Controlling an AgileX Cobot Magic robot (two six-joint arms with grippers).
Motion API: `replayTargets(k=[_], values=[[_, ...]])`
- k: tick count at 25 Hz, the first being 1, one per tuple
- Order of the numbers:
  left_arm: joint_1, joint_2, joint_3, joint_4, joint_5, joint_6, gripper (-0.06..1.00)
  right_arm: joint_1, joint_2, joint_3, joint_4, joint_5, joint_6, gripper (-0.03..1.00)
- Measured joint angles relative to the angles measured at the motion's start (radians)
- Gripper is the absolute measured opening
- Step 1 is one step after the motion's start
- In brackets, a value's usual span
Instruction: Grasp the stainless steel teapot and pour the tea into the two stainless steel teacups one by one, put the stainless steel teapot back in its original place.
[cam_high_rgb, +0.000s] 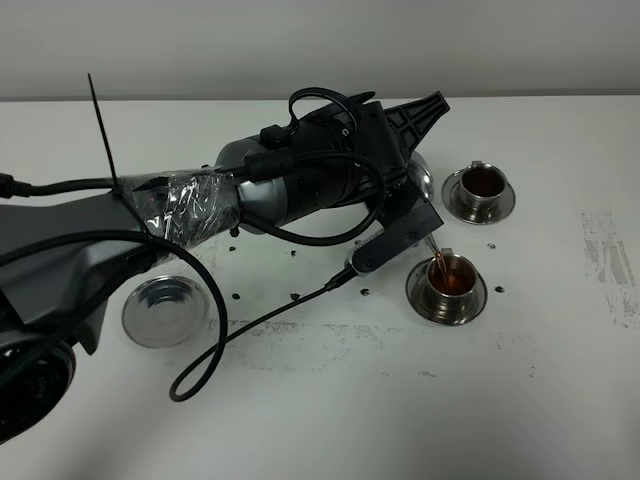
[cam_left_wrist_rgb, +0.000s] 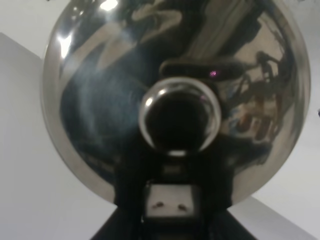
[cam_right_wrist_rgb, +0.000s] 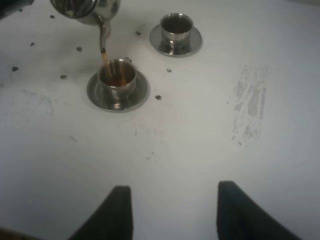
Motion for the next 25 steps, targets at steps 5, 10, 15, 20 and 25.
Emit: replayTargets(k=[5,10,15,20,25], values=[[-0.002,0.0,0.0,0.004,-0.002,0.0,0.19,0.0,0.0,0.0,0.0,0.0,0.0,0.39],[-0.003,0.0,0.0,0.004,-0.01,0.0,0.19,0.0,0.0,0.0,0.0,0.0,0.0,0.39],[-0.003,0.0,0.0,0.004,-0.014,0.0,0.19,0.0,0.0,0.0,0.0,0.0,0.0,0.39],[-0.003,0.0,0.0,0.004,-0.014,0.0,0.19,0.0,0.0,0.0,0.0,0.0,0.0,0.39],[-0.003,0.0,0.0,0.008,-0.016,0.0,0.19,0.0,0.0,0.0,0.0,0.0,0.0,0.39]])
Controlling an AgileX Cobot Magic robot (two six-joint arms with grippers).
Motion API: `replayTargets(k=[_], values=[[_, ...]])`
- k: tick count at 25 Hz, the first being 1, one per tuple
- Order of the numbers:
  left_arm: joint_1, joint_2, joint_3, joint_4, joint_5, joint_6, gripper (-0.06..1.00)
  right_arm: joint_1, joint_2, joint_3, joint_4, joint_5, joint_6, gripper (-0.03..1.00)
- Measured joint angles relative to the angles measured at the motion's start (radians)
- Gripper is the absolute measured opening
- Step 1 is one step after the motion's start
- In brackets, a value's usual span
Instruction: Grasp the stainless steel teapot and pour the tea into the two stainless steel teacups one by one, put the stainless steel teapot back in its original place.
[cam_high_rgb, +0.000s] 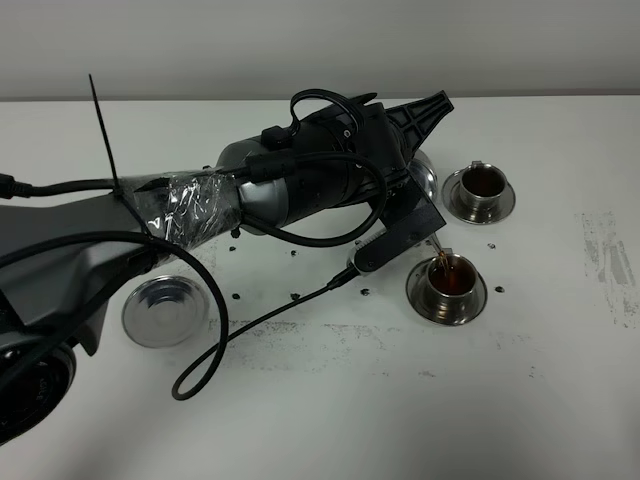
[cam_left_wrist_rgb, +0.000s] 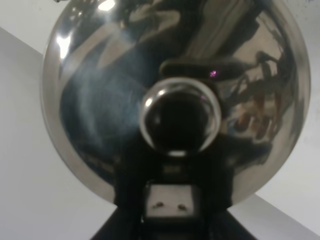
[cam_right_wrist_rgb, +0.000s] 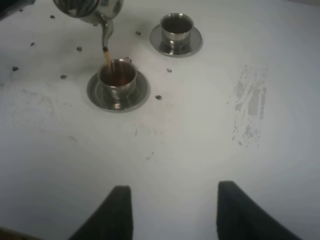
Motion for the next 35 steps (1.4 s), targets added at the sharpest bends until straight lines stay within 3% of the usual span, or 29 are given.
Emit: replayTargets(k=[10,35], values=[[0.0,0.0,0.0,0.045,-0.007,0.0,0.19,0.0,0.0,0.0,0.0,0.0,0.0,0.39],[0.0,0.03,0.0,0.049,-0.032,-0.011,0.19,0.0,0.0,0.0,0.0,0.0,0.0,0.39]])
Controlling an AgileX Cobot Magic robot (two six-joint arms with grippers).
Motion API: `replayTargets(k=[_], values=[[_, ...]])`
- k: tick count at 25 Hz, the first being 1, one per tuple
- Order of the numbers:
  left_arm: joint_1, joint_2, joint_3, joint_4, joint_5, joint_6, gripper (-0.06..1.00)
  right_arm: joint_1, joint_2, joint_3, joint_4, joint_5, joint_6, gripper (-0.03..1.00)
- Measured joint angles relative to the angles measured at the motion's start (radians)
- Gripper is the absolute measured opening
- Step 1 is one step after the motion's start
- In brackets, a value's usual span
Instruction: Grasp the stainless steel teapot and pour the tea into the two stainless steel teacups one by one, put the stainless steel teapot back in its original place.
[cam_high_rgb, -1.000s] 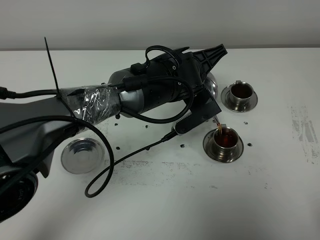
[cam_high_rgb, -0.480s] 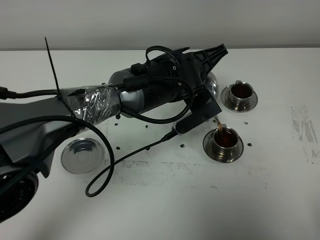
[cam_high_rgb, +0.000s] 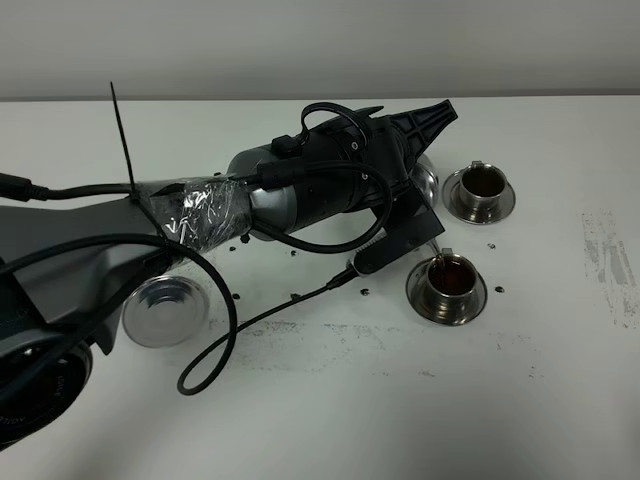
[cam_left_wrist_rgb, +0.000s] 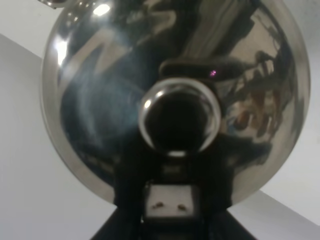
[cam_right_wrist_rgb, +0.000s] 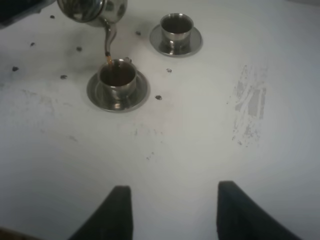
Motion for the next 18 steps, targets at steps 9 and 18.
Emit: replayTargets(k=[9,18], values=[[0.0,0.0,0.0,0.0,-0.001,-0.007,0.19,0.0,0.0,0.0,0.0,0.0,0.0,0.39],[0.009,0.0,0.0,-0.033,0.027,-0.167,0.19,0.0,0.0,0.0,0.0,0.0,0.0,0.39]])
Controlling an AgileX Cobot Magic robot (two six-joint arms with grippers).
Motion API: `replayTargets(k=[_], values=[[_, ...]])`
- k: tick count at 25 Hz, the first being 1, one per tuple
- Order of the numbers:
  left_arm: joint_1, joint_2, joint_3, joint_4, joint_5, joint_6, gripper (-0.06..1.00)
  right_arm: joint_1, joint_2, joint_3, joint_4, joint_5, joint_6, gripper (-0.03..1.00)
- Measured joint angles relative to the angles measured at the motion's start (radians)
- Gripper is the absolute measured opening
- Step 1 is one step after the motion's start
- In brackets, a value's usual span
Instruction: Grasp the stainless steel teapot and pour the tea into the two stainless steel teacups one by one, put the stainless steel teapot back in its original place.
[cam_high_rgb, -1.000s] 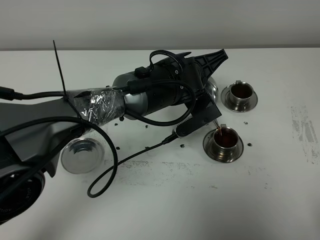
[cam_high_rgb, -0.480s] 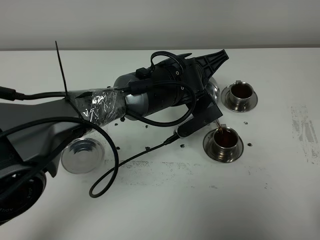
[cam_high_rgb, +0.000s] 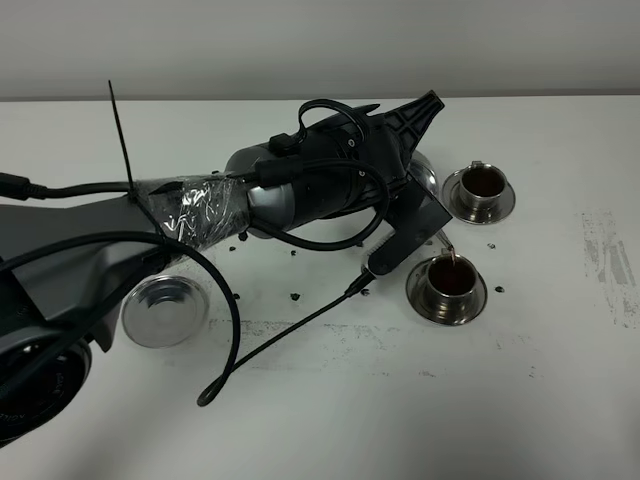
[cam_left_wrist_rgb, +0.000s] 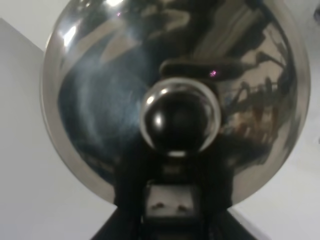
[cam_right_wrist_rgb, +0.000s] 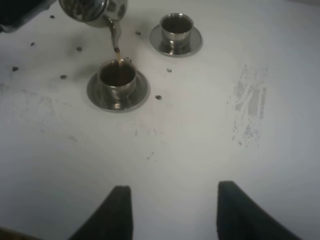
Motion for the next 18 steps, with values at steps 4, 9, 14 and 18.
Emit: replayTargets(k=[4,9,14,18], values=[[0.014,0.0,0.0,-0.055,0.031,-0.021,0.19,0.0,0.0,0.0,0.0,0.0,0.0,0.39],[0.033,0.0,0.0,-0.126,0.038,-0.023,0.19,0.0,0.0,0.0,0.0,0.0,0.0,0.39],[0.039,-0.016,0.0,-0.236,0.057,-0.024,0.19,0.0,0.0,0.0,0.0,0.0,0.0,0.39],[0.068,-0.081,0.051,-0.342,0.051,-0.082,0.19,0.0,0.0,0.0,0.0,0.0,0.0,0.39]])
